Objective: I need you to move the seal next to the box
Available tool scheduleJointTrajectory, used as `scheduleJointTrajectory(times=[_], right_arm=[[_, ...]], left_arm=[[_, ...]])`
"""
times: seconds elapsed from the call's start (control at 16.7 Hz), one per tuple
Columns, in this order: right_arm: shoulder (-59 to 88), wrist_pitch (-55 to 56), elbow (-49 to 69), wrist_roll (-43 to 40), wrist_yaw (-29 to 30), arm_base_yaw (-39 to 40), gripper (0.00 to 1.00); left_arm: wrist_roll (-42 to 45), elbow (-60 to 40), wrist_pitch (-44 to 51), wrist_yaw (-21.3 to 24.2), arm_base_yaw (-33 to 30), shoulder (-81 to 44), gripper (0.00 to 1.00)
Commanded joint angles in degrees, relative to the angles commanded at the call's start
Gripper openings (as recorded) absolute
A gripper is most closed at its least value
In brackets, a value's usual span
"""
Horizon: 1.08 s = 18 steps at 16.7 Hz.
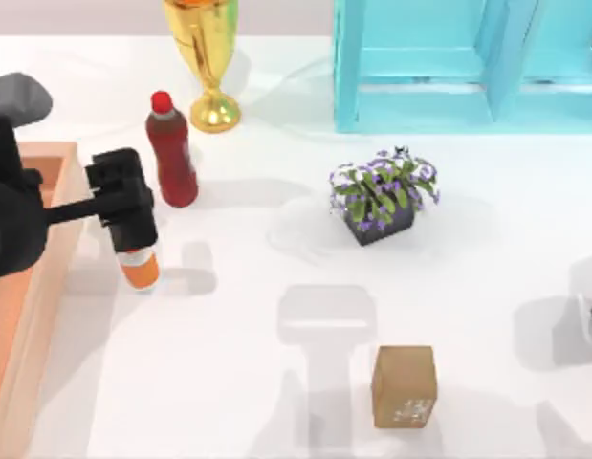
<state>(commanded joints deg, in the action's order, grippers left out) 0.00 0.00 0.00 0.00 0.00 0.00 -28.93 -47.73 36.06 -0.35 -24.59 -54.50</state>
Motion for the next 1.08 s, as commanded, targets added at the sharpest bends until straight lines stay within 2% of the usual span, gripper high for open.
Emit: scheduleJointTrajectory(times=[0.6,0.84,1.08], right_arm=[[0.0,0.0,0.0,0.0,0.0,0.0,1.0],[0.0,0.0,0.0,0.0,0.0,0.0,1.0],[0.0,0.0,0.0,0.0,0.0,0.0,1.0]], left_arm=[[-21.63,-43.81,32.36,-0.25,-24.57,-50.9,1.0],[-27.01,-57.19,39.68,0.13,-31.81,-63.38,1.0],[-29.5,-64.27,42.69,0.42,-35.42,-69.01,1.0]])
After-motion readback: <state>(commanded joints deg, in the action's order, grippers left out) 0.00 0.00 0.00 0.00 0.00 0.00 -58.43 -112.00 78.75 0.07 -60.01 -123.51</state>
